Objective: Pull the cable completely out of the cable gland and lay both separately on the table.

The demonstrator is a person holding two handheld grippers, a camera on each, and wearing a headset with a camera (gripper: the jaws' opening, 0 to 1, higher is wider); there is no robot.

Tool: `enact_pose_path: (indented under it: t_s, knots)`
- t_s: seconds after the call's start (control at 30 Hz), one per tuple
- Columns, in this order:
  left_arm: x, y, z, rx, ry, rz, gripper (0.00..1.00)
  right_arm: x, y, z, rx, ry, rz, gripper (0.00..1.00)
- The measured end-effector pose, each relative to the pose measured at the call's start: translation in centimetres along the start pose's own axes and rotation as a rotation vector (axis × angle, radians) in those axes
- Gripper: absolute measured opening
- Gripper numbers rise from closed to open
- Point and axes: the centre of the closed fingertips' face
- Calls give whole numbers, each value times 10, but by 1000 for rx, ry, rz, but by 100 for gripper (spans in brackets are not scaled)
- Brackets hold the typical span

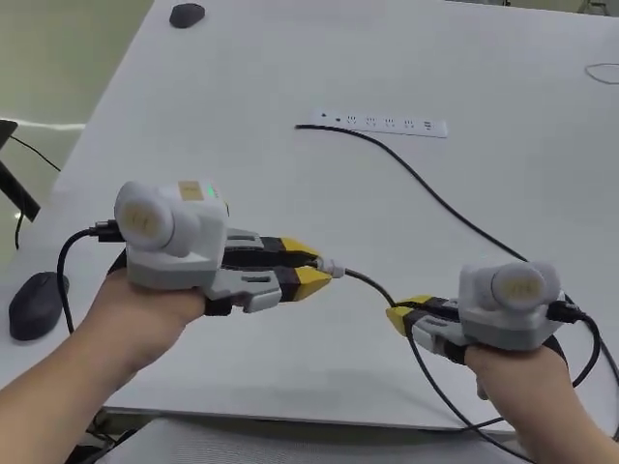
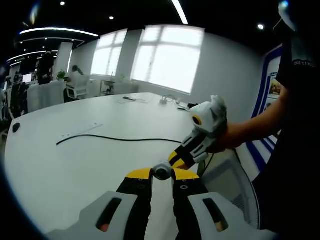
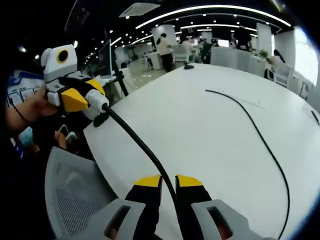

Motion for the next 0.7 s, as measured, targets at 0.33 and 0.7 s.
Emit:
enact_pose_path:
  t_s: [0.33,0.7]
  knots:
    - [-3,-6,2,-4,0,32,15,-28,61,13,98,68,353,27]
    - [-2,-6,2,-4,-5,32,15,-50,76,0,108,95,537,13]
Point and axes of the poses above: the centre of the closed fingertips' face, and the gripper's own axes: z roughly backward along the fingers, x roughly to its right, y roughly out of its top, and after that the axes turned 15 degrees about z, right-handed
